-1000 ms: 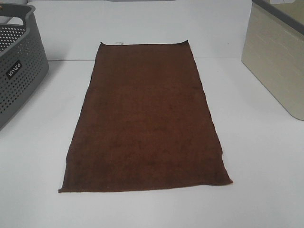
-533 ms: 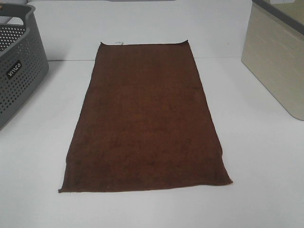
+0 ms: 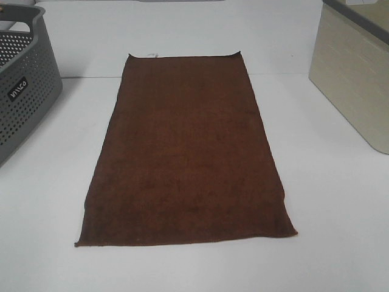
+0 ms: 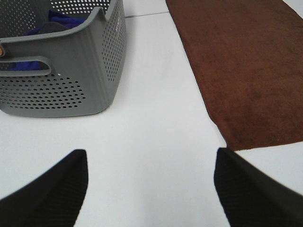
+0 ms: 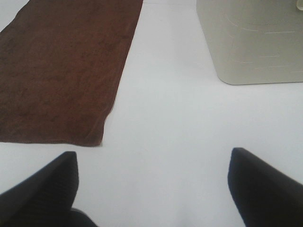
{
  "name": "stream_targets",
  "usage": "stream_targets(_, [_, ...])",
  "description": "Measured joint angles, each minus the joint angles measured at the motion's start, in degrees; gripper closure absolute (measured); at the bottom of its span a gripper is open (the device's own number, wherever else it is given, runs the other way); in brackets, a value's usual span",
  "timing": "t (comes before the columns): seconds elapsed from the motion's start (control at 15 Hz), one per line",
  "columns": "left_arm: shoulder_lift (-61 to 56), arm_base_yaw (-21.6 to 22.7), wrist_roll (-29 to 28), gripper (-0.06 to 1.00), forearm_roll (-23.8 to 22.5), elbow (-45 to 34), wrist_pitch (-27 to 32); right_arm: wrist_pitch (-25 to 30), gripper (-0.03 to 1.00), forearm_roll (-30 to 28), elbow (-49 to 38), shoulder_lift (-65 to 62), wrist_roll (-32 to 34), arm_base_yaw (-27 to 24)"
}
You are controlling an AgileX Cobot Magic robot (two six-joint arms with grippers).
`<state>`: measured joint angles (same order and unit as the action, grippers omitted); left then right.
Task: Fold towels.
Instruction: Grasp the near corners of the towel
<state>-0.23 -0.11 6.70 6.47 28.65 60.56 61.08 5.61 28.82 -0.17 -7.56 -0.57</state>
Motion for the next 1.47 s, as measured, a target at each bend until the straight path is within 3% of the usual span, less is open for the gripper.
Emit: stream_targets(1.47, [0.0, 0.0, 0.0, 0.24, 0.0, 0.0, 0.0, 0.0, 0.16, 0.0, 0.0, 0.0, 0.0, 0.0])
